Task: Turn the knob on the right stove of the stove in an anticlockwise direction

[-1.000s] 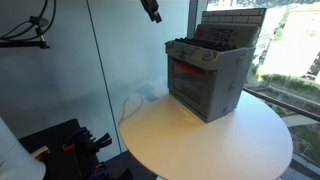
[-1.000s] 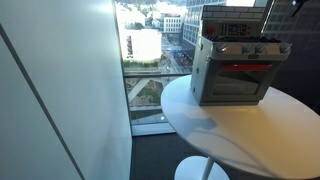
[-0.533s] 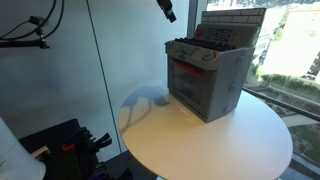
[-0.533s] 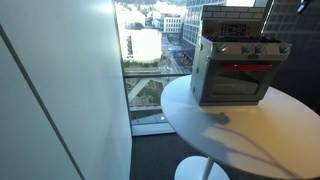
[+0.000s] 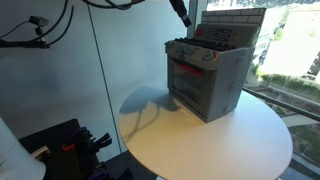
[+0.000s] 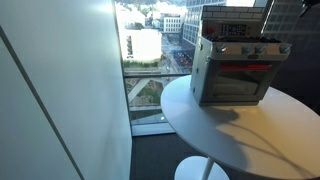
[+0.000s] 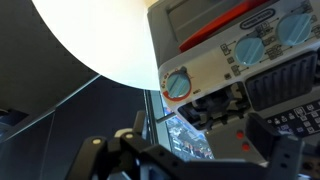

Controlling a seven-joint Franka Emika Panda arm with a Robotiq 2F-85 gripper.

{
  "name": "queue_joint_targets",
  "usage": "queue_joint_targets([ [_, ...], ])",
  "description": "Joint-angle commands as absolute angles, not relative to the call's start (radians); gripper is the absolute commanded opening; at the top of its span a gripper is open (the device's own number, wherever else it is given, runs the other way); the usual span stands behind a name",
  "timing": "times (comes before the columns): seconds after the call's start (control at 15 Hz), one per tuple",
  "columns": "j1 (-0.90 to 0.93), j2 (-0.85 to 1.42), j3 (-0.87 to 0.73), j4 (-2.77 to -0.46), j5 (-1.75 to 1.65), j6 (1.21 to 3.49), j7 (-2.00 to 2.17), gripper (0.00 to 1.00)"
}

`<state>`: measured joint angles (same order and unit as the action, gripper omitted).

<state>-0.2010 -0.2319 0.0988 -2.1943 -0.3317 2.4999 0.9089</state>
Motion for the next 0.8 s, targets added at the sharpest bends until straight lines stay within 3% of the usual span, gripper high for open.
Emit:
queue_joint_targets([
  [0.0, -0.184, -0.229, 0.081, -2.192, -0.344, 2.501, 0.92, 1.0],
  [0.73, -0.198, -0.2, 0.062, -2.175, -0.353, 2.536, 0.951, 1.0],
])
